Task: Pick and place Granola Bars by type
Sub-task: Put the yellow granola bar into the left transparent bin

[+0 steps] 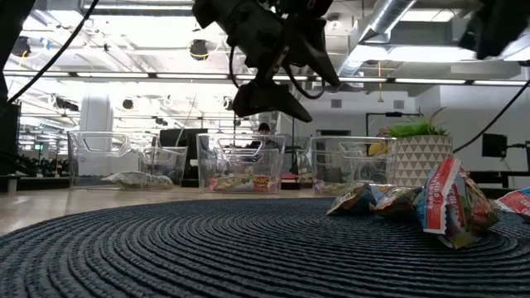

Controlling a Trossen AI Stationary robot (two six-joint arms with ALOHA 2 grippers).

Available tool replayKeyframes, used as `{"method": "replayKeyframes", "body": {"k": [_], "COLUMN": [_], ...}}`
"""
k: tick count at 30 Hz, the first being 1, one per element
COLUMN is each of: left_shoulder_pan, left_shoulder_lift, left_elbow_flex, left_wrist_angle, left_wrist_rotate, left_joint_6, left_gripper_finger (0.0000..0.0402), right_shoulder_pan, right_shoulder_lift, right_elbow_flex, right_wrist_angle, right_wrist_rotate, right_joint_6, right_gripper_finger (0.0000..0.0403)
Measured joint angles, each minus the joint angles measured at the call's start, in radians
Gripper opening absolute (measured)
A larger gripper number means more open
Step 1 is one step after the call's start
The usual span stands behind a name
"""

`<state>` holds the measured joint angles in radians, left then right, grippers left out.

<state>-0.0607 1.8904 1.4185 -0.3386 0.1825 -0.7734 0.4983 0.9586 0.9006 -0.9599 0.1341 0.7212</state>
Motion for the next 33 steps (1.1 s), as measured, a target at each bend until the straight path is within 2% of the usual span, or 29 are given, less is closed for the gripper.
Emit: {"method": "replayKeyframes", "body": {"k": [5, 11, 13, 20, 26, 29, 33], "left_shoulder_pan": [-0.045, -0.086, -0.094, -0.110, -0.111, -0.110, -0.113], "left_shoulder_lift": [0.001, 0.028, 0.042, 0.189, 0.310, 0.344, 0.323], "left_elbow_flex": [0.000, 0.008, 0.028, 0.236, 0.412, 0.449, 0.453], "left_wrist_angle": [0.000, 0.024, -0.032, -0.137, -0.329, -0.400, -0.417], "left_wrist_rotate": [-0.110, -0.179, -0.208, -0.231, -0.263, -0.267, -0.300], "left_joint_6": [-0.023, -0.066, -0.068, -0.025, -0.009, -0.009, 0.009], "left_gripper_finger": [0.0261, 0.0261, 0.0261, 0.0261, 0.0261, 0.0261, 0.0261], "right_shoulder_pan": [0.085, 0.129, 0.131, 0.130, 0.130, 0.130, 0.107], "right_shoulder_lift": [0.003, 0.015, 0.016, 0.016, 0.032, 0.043, 0.077], "right_elbow_flex": [-0.049, -0.069, -0.069, -0.068, -0.067, -0.068, -0.067], "right_wrist_angle": [0.011, 0.028, 0.028, 0.034, 0.036, 0.042, 0.094], "right_wrist_rotate": [0.000, 0.004, 0.005, 0.007, 0.009, 0.021, 0.032], "right_joint_6": [0.057, 0.067, 0.064, 0.032, 0.003, -0.022, -0.120], "right_gripper_finger": [0.0113, 0.0113, 0.0113, 0.0113, 0.0113, 0.0113, 0.0113]}}
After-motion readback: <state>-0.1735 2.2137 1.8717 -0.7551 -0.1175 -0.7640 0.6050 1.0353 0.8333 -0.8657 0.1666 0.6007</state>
